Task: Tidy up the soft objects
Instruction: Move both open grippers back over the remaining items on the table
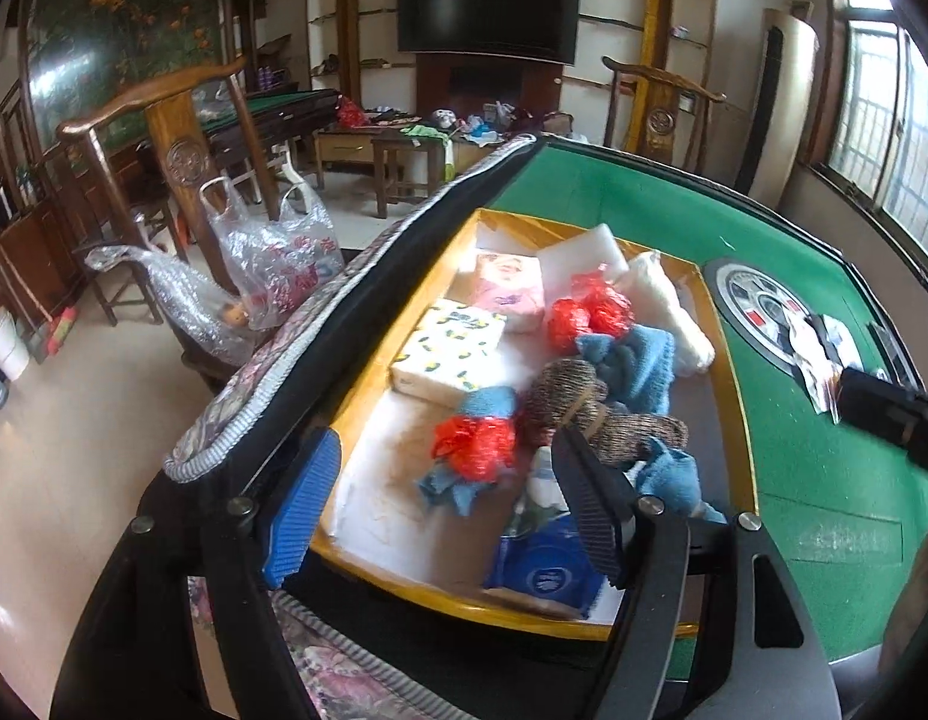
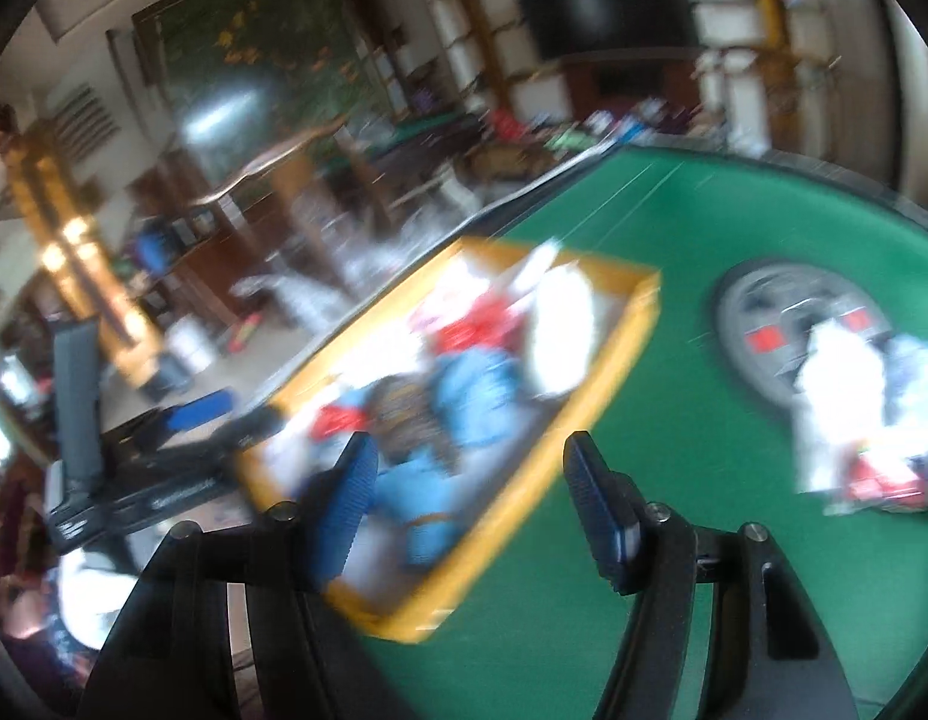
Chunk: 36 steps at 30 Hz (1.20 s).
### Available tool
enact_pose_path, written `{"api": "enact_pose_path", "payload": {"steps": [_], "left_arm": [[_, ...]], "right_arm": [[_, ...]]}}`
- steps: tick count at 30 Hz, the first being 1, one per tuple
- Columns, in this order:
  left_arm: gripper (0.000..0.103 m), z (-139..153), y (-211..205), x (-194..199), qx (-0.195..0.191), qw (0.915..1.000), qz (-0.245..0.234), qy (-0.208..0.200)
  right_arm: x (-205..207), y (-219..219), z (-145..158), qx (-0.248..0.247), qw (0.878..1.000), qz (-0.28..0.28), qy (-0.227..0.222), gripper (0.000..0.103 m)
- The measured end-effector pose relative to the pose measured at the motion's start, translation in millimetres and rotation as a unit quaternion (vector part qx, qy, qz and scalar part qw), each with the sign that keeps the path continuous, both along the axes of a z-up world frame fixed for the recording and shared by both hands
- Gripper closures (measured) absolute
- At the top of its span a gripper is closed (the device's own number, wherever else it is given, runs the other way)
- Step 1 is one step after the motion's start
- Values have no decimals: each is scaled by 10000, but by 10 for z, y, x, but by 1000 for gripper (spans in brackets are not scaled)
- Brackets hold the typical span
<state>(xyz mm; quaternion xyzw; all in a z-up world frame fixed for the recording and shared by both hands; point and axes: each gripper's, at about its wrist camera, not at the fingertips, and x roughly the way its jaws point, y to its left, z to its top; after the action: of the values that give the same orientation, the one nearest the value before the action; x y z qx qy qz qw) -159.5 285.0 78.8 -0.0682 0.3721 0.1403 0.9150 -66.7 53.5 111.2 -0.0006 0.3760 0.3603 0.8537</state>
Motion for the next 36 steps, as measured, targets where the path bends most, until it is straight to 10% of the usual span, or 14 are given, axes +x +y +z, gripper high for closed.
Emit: {"api": "enact_pose_path", "payload": {"steps": [7, 23, 31, 36], "left_arm": [[30, 44, -444, 146, 250, 9986, -466, 68], [30, 95, -1164, 363, 110, 9900, -1364, 340], [31, 144, -1612, 745, -863, 9695, -2257, 408], [31, 120, -2173, 1095, -743, 9539, -2874, 449]], "right_arm": [[107, -754, 186, -171, 9847, -1415, -998, 25], [920, -2244, 42, -70, 9368, -3403, -812, 26], [987, -2782, -198, 114, 9156, -3992, -466, 26], [948, -3164, -243, 614, 9006, -4298, -197, 26]]}}
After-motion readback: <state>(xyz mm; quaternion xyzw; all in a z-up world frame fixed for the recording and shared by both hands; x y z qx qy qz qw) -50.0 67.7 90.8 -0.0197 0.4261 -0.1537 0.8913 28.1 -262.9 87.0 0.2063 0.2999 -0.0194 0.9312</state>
